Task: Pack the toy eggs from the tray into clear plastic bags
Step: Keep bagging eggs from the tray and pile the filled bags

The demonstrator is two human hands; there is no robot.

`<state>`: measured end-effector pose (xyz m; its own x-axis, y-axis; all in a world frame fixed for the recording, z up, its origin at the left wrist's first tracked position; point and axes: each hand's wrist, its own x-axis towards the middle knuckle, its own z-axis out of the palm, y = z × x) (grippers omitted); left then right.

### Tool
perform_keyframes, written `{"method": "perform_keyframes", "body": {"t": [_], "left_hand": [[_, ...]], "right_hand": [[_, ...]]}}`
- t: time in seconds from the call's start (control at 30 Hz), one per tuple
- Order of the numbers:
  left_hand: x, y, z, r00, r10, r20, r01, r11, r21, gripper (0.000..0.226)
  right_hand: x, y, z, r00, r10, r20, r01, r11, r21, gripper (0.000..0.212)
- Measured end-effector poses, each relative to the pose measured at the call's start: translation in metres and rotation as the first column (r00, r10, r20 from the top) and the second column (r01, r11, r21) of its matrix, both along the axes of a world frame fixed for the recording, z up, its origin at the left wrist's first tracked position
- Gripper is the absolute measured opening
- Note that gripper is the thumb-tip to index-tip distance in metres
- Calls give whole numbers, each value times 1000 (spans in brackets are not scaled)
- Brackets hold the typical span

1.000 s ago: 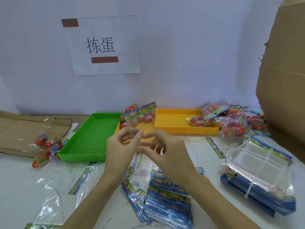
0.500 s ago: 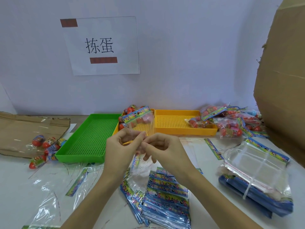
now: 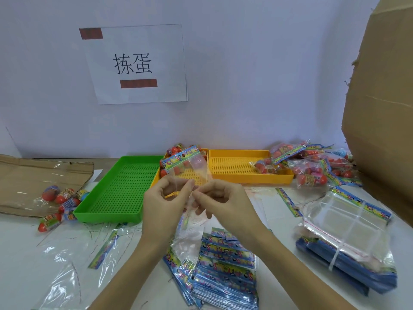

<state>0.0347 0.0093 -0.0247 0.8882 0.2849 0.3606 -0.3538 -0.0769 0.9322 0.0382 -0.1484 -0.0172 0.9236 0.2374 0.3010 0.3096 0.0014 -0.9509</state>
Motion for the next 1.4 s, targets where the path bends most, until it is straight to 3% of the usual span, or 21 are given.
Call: {"method": "perform_keyframes", "body": {"t": [0.07,0.13,0.27,0.37,0.47,0.53,0.63,0.7,0.77,0.87,0.97,1.1,1.4], "left_hand": [[1,3,4,1000,-15,-10,14,997,-74,6],[3,11,9,1000,2,-17,-4,993,-119,9],[8,31,14,997,78,-19,-80,989,-123,6],[10,37,15,995,91,-30,-94,986,-136,8],[9,39,17,997,78,-28,-81,988,-130,8],[8,40,20,999,45,-22,-47,993,-112,7],[5,38,23,993,-106,-43,102,990,-98,18],[4,35,22,976,-205,-73,203,979,-34,24],[3,33,19,957,-271,-105,275,961,22,19],[4,32,16,928,-341,-150,354,933,71,13],[5,32,16,899,-401,-175,416,908,56,16],[3,32,16,889,-409,-204,430,900,70,24],[5,30,13,913,-352,-206,366,930,32,19]], "right_hand": [[10,-10,1,993,-114,19,114,993,-1,4],[22,-28,-3,965,-253,68,260,958,-123,4],[40,-58,-20,913,-342,223,404,682,-610,13],[42,-66,-21,865,-408,291,487,550,-678,16],[42,-66,-16,802,-483,353,574,459,-678,47],[39,-64,-12,799,-502,333,588,530,-612,46],[33,-59,-4,854,-441,277,519,684,-512,18],[30,-53,3,932,-349,95,361,874,-326,18],[26,-43,10,978,-98,-184,86,993,-77,33],[22,-34,11,944,90,-318,-76,996,57,55],[22,-32,6,927,70,-368,-21,990,136,52],[22,-35,8,870,280,-406,-153,936,317,46],[15,-32,10,943,11,-332,14,997,71,18]]}}
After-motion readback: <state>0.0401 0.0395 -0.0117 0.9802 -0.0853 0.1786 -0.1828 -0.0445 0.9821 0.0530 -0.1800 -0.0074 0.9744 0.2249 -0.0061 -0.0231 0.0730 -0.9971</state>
